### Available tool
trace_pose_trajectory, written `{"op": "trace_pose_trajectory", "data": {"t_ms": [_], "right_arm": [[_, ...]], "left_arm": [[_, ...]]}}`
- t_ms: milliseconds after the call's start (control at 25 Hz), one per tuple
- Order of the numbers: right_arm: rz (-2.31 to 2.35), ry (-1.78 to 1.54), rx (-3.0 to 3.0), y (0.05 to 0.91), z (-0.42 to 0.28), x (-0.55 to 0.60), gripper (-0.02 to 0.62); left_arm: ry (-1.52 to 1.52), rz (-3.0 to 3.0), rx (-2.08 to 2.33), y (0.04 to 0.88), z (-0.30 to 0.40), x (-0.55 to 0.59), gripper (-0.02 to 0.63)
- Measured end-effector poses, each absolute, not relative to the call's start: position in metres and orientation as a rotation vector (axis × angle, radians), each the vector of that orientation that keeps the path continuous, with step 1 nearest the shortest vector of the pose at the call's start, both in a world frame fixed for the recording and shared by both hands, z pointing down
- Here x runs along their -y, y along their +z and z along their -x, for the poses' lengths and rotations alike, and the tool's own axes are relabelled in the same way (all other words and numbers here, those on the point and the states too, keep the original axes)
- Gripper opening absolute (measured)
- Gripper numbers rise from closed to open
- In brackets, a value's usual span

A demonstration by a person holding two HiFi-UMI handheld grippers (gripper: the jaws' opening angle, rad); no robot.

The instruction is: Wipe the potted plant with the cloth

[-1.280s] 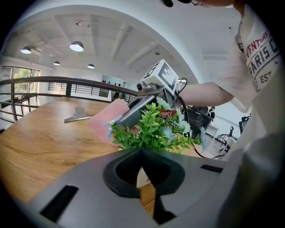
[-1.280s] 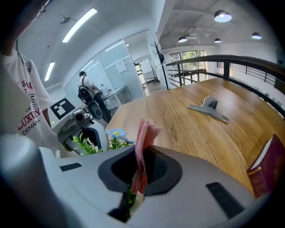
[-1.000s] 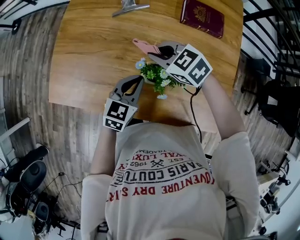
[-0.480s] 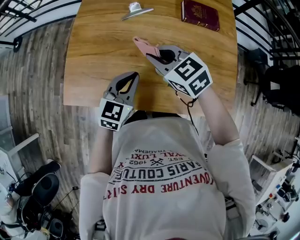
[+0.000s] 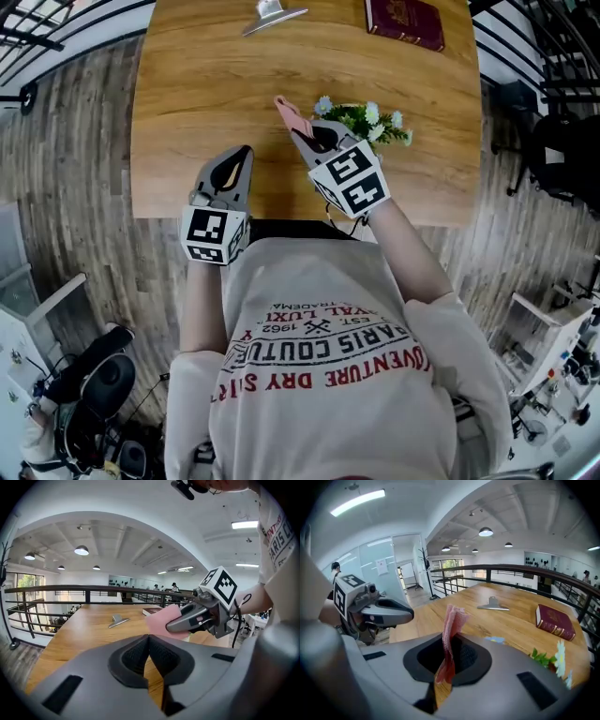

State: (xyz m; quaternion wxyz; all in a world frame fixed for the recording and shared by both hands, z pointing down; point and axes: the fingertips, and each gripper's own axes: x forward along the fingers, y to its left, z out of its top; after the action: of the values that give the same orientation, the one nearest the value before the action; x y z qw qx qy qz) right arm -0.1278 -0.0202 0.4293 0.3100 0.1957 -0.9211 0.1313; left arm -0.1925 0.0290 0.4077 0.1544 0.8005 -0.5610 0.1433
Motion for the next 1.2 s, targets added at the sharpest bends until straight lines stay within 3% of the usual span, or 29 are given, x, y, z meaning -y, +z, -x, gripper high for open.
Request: {"op": "trace_pose_trajectory", "data": {"t_ms": [600, 1200], "right_arm": [[-1.177, 0.775, 2.147, 0.515, 0.104, 0.046, 0.04], [-1.514, 1.37, 2.012, 0.533, 0.078, 0.04, 0.038]], "left_arm": [[0.579, -2.549, 1.16, 0.436, 0.207, 0.021, 0.015], [0.587, -2.584, 1.025, 0.453, 0.198, 0.008, 0.015]]}}
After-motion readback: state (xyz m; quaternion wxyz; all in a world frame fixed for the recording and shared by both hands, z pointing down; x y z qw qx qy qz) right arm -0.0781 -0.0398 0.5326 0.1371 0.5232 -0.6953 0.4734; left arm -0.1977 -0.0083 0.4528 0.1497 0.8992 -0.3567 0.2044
